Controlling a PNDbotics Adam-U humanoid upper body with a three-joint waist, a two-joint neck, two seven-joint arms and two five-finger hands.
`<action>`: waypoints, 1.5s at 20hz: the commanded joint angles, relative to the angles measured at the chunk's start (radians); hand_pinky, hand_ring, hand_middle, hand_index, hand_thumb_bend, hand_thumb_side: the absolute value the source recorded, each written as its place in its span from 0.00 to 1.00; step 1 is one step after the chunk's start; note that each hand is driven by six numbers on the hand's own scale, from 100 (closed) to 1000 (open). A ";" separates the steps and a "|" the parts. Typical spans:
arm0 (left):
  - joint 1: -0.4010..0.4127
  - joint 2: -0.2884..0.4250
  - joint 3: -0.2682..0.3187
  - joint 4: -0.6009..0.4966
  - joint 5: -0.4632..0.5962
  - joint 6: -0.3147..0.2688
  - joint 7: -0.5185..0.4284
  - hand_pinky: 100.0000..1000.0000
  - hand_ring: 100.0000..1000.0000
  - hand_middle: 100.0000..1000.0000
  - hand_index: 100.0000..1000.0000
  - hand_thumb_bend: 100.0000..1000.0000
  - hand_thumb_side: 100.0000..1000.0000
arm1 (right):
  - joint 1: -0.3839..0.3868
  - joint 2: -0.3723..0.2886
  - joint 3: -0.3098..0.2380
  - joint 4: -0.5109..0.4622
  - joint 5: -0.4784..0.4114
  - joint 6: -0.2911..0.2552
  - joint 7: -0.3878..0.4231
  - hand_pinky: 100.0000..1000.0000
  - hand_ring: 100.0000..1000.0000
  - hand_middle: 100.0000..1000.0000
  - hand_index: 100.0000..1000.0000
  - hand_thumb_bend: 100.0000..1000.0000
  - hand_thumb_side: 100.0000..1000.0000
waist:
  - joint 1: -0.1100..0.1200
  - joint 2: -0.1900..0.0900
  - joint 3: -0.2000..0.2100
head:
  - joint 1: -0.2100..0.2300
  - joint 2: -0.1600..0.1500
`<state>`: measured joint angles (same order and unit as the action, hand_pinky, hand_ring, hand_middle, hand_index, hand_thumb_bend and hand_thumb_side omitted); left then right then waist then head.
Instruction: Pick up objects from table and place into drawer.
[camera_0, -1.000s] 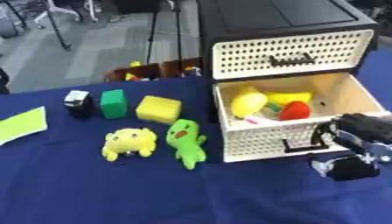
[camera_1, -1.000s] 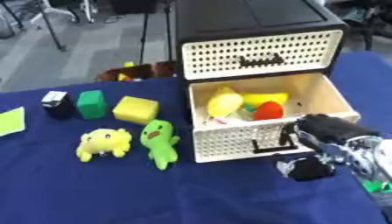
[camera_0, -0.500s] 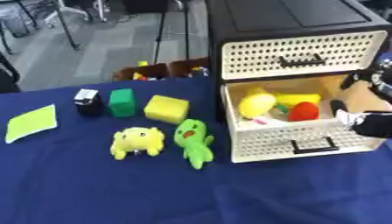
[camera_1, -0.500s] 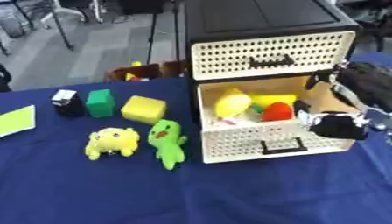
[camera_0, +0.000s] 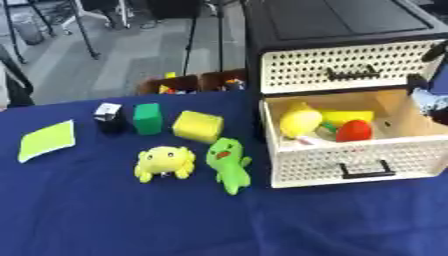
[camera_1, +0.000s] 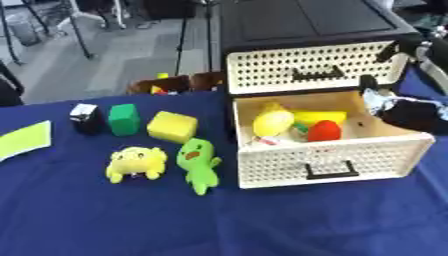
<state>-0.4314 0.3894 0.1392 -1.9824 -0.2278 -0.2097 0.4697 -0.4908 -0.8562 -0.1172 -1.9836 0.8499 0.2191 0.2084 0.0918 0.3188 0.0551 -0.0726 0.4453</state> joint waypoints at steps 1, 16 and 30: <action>-0.013 0.049 0.006 -0.018 -0.017 0.019 -0.008 0.69 0.78 0.80 0.87 0.17 1.00 | -0.023 -0.033 -0.016 -0.016 -0.081 -0.003 -0.187 0.06 0.18 0.07 0.75 0.14 0.76 | -0.003 -0.023 -0.001 | 0.019 0.001; -0.109 0.374 -0.104 -0.018 -0.274 0.303 -0.436 0.70 0.79 0.79 0.90 0.40 0.94 | -0.061 -0.025 0.010 -0.016 -0.334 -0.156 -0.732 0.38 0.45 0.39 0.77 0.15 0.89 | 0.015 -0.035 -0.011 | 0.022 0.028; -0.309 0.450 -0.295 0.083 -0.381 0.313 -1.148 0.75 0.84 0.85 0.94 0.36 0.96 | -0.109 0.031 0.049 -0.016 -0.370 -0.255 -0.790 0.64 0.65 0.60 0.78 0.07 0.88 | 0.031 -0.043 -0.037 | 0.039 0.027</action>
<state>-0.7218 0.8184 -0.1505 -1.9127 -0.5970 0.1057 -0.6315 -0.5828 -0.8124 -0.0663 -1.9840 0.4891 -0.0230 -0.5763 0.1287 0.2968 0.0180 -0.0402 0.4731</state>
